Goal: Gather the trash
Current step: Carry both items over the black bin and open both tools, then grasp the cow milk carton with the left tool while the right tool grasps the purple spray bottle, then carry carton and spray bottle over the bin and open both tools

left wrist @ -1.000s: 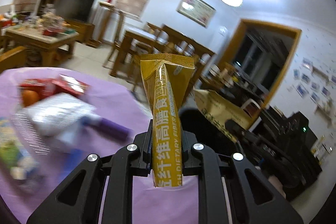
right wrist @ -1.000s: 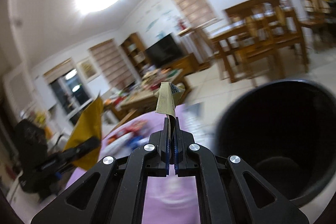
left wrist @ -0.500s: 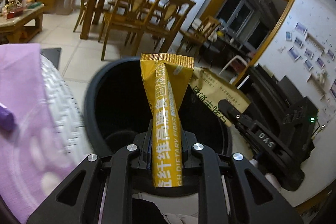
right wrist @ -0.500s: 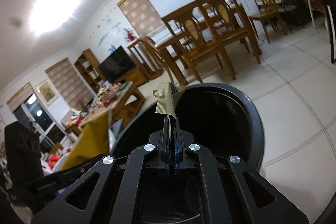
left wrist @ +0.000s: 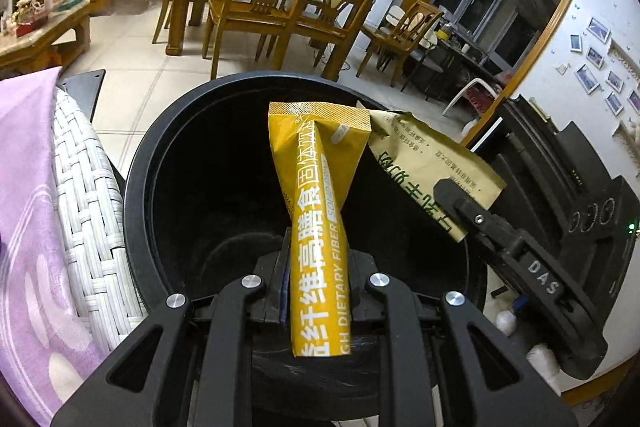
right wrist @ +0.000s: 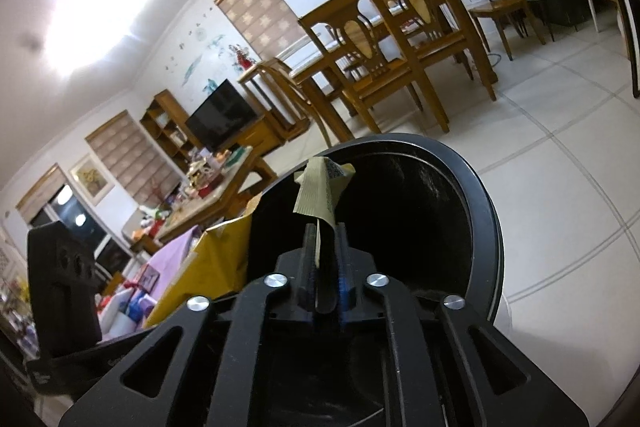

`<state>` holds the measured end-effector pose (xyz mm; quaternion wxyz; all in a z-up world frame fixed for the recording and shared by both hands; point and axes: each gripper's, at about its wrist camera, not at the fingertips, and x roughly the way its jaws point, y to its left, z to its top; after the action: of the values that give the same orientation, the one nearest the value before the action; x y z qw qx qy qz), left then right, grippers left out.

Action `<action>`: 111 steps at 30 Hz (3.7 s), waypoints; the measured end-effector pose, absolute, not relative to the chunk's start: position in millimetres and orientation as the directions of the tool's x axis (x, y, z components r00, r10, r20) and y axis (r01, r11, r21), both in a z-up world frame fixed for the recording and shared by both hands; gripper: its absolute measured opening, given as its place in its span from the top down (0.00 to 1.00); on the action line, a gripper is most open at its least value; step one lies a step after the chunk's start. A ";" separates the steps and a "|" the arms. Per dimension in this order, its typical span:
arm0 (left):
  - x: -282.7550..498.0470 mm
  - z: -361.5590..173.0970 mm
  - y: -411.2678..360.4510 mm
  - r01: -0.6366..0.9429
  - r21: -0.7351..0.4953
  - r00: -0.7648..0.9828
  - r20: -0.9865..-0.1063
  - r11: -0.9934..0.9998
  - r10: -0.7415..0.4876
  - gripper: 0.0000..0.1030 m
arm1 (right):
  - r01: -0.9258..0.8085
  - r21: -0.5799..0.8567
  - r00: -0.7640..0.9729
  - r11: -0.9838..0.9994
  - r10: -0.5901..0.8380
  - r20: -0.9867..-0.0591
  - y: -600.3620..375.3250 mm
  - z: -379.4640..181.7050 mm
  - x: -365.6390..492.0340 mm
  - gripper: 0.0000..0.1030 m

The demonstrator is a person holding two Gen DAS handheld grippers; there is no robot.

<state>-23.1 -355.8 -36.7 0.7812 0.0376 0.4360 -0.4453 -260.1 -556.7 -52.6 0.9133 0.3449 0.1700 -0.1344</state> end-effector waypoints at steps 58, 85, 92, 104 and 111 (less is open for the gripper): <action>49.5 -38.5 24.9 0.213 -0.080 0.528 -0.829 0.974 -0.184 0.05 | -0.102 0.110 0.840 0.989 0.144 -0.524 -285.0 -16.9 -105.8 0.05; 84.5 -27.4 73.0 0.142 -0.198 0.586 -0.773 0.970 -0.243 0.51 | -0.203 -0.079 0.603 0.976 0.061 -0.795 -251.2 -58.2 65.3 0.72; 84.7 -27.1 77.4 0.183 -0.262 0.578 -0.751 0.948 -0.319 0.53 | -0.184 0.017 0.585 0.983 0.124 -0.802 -259.3 -56.6 54.6 0.76; 31.7 3.9 56.9 0.312 -0.315 0.700 -0.561 0.896 -0.441 0.53 | -0.171 0.357 0.732 0.918 0.361 -0.578 -297.5 -13.0 -50.1 0.76; -6.5 24.7 4.2 0.435 -0.259 0.714 -0.484 0.862 -0.506 0.53 | -0.237 0.413 0.805 0.879 0.416 -0.423 -291.5 13.9 -114.3 0.76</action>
<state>-6.5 4.2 24.7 0.9237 -0.0633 0.2794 -0.2545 -114.3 -291.5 13.9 0.9341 0.1727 0.2590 0.1748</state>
